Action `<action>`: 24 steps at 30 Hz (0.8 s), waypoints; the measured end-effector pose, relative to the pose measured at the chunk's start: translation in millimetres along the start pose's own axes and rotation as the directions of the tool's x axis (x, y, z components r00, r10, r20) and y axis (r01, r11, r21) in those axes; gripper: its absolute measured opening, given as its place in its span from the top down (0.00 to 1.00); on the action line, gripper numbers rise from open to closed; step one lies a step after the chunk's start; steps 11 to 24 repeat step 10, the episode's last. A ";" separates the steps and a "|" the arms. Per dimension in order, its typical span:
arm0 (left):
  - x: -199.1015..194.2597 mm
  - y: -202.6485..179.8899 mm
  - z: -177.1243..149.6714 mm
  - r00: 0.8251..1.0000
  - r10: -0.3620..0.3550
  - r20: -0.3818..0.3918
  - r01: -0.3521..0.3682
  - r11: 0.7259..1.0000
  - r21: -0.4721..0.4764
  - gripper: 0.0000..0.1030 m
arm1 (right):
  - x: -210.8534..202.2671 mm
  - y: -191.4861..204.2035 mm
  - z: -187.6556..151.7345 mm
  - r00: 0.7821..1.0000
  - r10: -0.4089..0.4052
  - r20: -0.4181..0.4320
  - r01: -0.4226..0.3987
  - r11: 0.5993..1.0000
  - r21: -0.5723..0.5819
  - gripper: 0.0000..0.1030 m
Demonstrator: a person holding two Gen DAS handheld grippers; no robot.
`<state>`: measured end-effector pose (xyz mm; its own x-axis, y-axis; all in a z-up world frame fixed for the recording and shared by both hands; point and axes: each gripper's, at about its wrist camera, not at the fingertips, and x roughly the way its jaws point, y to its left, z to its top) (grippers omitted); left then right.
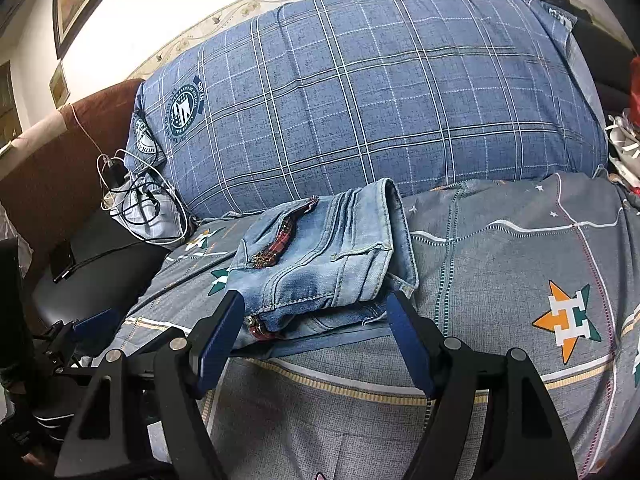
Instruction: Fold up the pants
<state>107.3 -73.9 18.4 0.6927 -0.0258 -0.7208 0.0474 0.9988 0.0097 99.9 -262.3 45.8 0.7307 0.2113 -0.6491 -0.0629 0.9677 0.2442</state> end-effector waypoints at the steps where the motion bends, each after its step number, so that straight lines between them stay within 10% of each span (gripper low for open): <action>1: -0.1 0.0 -0.1 1.000 0.001 0.001 -0.001 1.000 -0.001 0.01 | 0.0 0.0 0.0 1.000 0.000 0.000 0.000 1.000 0.002 0.28; 24: 1.5 0.6 -2.0 1.000 -0.004 0.017 0.004 1.000 0.002 0.01 | 6.3 -8.9 -1.7 1.000 0.020 -0.024 -0.019 0.998 0.054 0.28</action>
